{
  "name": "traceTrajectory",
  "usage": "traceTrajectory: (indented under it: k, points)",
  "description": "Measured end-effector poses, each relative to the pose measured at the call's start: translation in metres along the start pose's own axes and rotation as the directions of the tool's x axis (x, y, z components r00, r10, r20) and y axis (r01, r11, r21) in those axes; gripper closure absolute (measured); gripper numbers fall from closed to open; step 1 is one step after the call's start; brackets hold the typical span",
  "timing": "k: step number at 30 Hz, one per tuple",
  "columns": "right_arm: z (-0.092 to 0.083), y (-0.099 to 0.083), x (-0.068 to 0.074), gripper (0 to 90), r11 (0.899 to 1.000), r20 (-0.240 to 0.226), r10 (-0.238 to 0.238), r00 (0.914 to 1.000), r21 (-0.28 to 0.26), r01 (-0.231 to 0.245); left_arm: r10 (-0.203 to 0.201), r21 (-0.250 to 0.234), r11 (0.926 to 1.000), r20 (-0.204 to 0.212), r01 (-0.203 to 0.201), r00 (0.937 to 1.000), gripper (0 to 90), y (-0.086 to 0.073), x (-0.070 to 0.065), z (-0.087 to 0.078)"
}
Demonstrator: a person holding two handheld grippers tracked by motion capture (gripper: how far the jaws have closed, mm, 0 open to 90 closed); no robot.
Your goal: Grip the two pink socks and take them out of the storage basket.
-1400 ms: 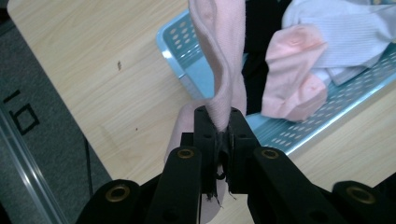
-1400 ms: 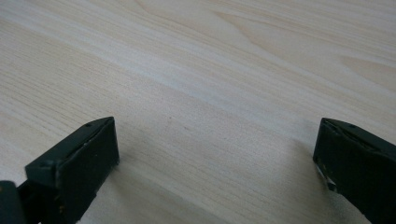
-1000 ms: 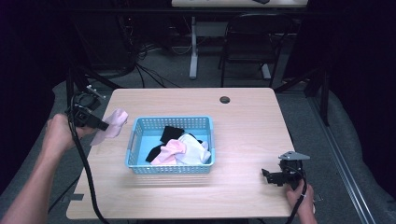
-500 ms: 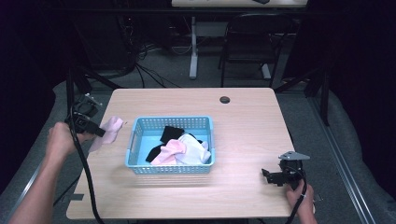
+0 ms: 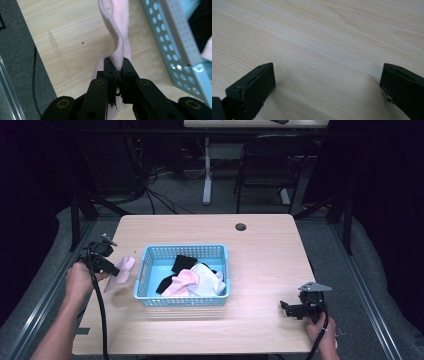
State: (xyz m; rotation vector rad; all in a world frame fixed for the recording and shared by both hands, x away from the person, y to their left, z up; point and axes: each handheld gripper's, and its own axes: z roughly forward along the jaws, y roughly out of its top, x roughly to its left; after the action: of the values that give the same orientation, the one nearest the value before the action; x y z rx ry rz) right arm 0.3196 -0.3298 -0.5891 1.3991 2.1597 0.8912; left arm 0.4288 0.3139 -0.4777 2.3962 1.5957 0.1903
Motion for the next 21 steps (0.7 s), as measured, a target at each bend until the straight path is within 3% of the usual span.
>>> traceTrajectory:
  k: [10,12,16,17,19,21]
  points:
    - [0.000,0.000,0.000,0.0,1.000,-0.001,0.000,1.0000,-0.001,0.000,-0.043,0.018,0.9989,0.028,0.043,0.9987,82.5,-0.002,0.005,0.027]
    - [0.000,0.000,0.000,0.0,1.000,-0.001,0.000,1.0000,0.000,0.000,-0.057,0.021,0.9982,0.039,0.056,0.9976,78.4,-0.001,0.005,0.034]
    - [0.000,0.000,0.000,0.0,1.000,-0.003,0.001,1.0000,-0.002,-0.001,-0.068,0.028,0.9973,0.036,0.067,0.9970,61.2,-0.001,0.005,0.037]
    - [0.000,0.000,0.000,0.0,1.000,-0.002,0.001,1.0000,-0.001,-0.001,-0.073,0.023,0.9971,0.032,0.072,0.9968,61.2,-0.001,0.004,0.036]
    - [0.000,0.000,0.000,0.0,1.000,-0.003,0.001,1.0000,-0.002,-0.001,-0.089,0.010,0.9960,0.008,0.089,0.9960,45.5,-0.002,0.006,0.028]
    - [0.000,0.000,0.000,0.0,1.000,-0.001,0.000,1.0000,0.000,0.000,-0.092,0.003,0.9957,0.008,0.092,0.9957,38.4,-0.003,0.007,0.023]
